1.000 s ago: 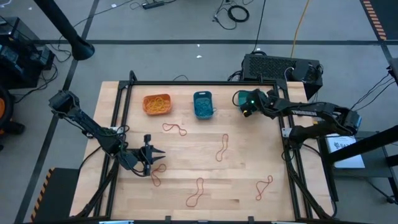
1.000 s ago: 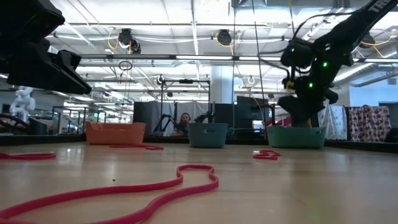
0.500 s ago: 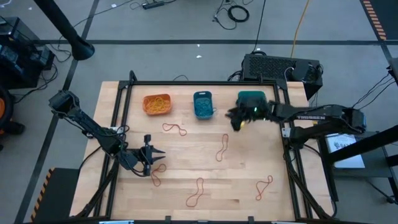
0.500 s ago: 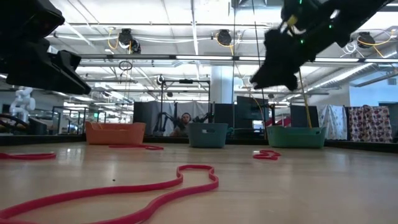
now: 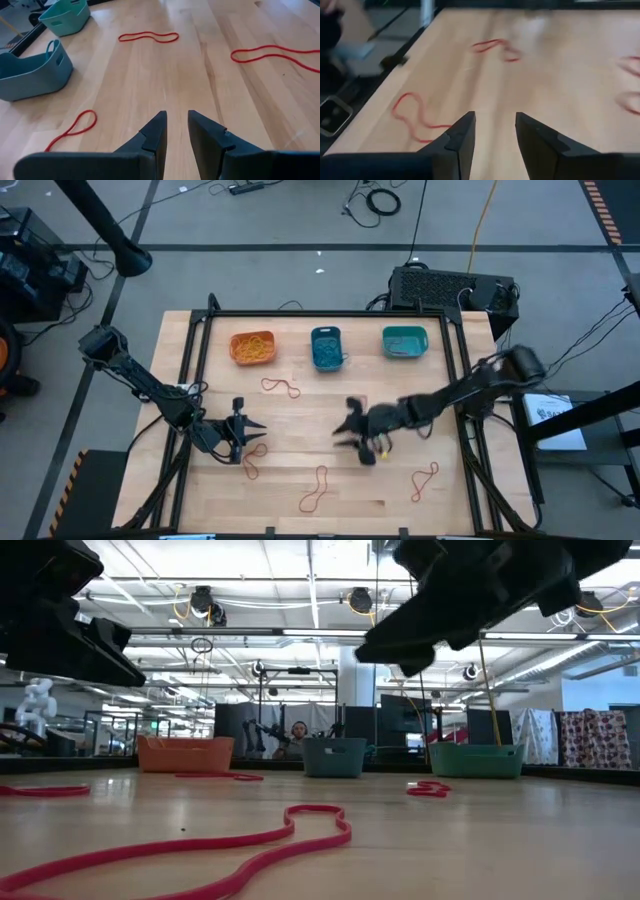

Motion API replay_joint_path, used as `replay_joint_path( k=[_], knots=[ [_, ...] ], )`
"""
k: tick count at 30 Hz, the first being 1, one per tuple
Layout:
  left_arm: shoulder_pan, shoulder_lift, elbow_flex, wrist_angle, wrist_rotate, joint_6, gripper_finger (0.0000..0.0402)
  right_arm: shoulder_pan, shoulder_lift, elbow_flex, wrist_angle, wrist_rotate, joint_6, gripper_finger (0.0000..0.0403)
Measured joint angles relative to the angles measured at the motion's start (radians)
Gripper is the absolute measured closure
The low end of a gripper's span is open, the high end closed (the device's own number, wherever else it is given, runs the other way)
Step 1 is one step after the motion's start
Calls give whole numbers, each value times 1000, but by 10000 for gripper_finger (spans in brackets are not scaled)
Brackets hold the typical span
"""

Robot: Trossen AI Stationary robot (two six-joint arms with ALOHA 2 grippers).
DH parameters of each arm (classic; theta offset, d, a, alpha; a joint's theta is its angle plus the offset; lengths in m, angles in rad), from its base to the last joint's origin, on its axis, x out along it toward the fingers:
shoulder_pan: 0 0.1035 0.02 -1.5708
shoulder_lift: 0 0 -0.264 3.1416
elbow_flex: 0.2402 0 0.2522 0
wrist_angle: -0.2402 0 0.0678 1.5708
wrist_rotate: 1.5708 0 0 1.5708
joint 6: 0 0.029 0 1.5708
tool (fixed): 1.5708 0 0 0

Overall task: Sort rubber bands into baskets
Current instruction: Put the red rubber band into the green bin

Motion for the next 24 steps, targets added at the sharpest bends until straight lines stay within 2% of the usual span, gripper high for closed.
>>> replay_joint_path(
  k=[7,11,18,24],
  knots=[
    [0,0,0,0,0,-7,315,116,268,248,-111,1,-184,268],
    [0,0,0,-3,0,-23,315,145,382,387,-216,1,-211,268],
    [0,0,0,-5,0,-25,315,164,507,595,-412,0,-208,268],
    [0,27,0,13,29,-25,315,166,578,642,-423,-99,-204,268]
  ],
)
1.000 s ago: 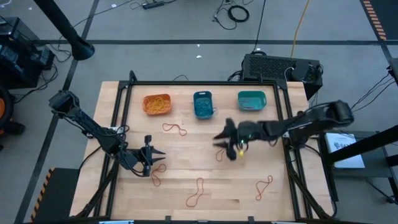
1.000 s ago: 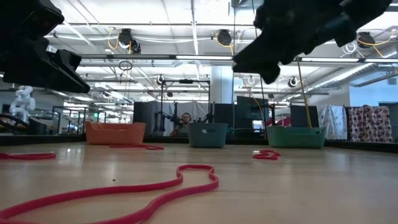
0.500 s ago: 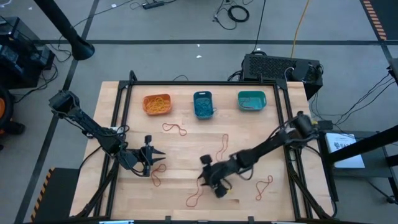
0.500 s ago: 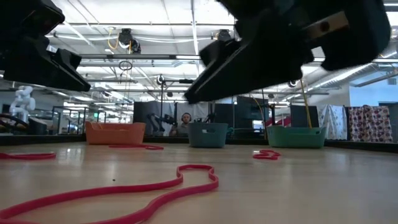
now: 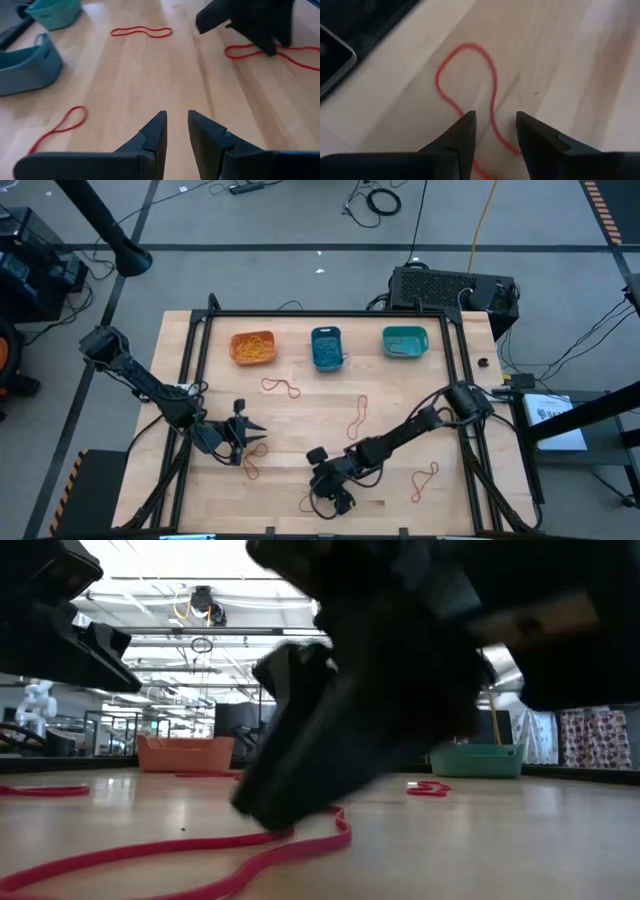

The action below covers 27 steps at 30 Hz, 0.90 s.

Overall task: Sort rubber bands into baskets
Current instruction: Put the red rubber band into the green bin

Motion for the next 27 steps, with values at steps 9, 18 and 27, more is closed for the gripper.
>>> replay_joint_path(
  k=[9,18,27],
  knots=[
    [1,132,0,115,17,61,315,0,32,5,-38,25,18,277],
    [1,153,0,119,16,61,315,7,34,5,-105,21,13,389],
    [1,152,0,119,15,56,315,7,-42,-7,-144,243,2,401]
  ],
)
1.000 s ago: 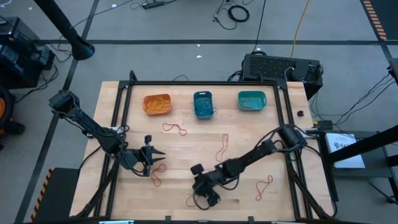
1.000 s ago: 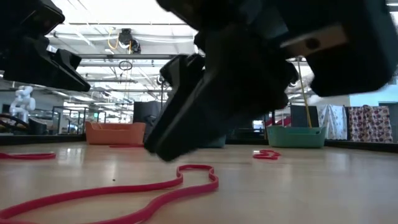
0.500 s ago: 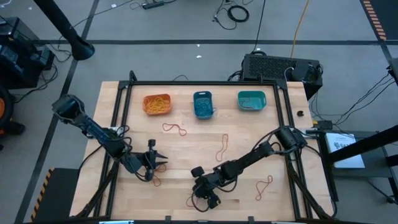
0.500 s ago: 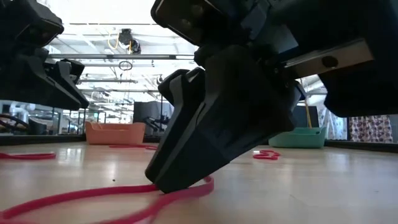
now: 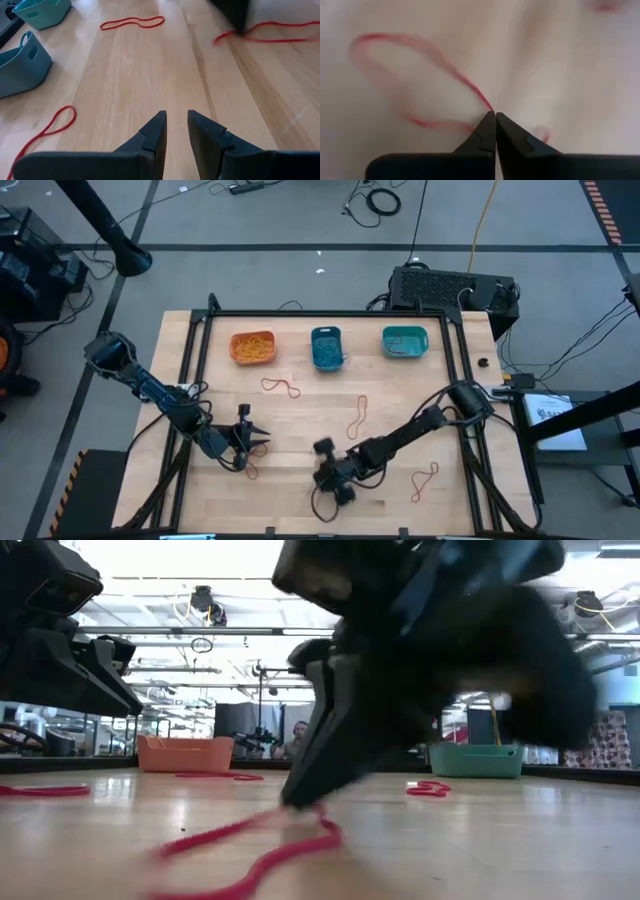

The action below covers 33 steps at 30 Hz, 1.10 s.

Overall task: Sort rubber bands into baskets
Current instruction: Put the red rubber band into the green bin

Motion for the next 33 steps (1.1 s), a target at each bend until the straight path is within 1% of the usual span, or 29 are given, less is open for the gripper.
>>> replay_joint_path(
  k=[3,5,10,12,15,20,25,30,33],
  knots=[
    [0,0,0,-2,0,-1,315,-14,-58,1,-27,162,-32,402],
    [0,0,0,-3,0,-1,315,-16,-112,2,-106,250,-34,402],
    [0,0,0,-7,-1,-1,315,-62,-216,-11,-328,406,14,402],
    [0,0,0,-7,-1,-1,315,-90,-270,-33,-385,458,40,403],
    [2,0,0,-8,-2,-1,315,-142,-354,-99,-453,469,85,403],
    [7,0,0,-7,-2,-1,315,-273,-523,-287,-427,487,104,403],
    [15,0,0,-7,-2,-1,315,-445,-701,-451,-427,590,174,403],
    [23,0,0,-7,-2,-1,315,-590,-869,-522,-427,660,205,402],
    [26,0,0,-7,-1,-3,315,-653,-944,-531,-423,684,202,402]
  ],
)
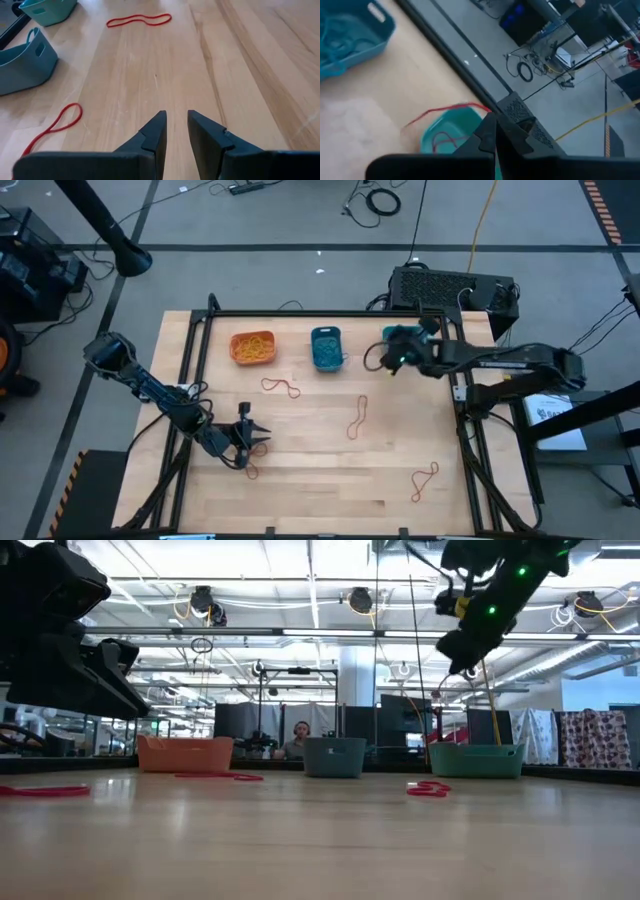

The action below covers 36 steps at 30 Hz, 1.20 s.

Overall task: Sort rubber bands into baskets
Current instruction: Put the red rubber band into the green bin

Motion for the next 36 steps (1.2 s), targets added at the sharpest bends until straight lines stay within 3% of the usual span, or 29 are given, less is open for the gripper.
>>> replay_joint_path(
  k=[7,21,36],
  knots=[
    [0,0,0,0,2,0,315,-86,-60,-1,-1,10,-29,402],
    [0,0,0,-1,3,-1,315,-216,-13,-82,20,3,33,402],
    [0,0,0,0,4,-1,315,-222,-12,-170,46,-200,51,403]
  ],
)
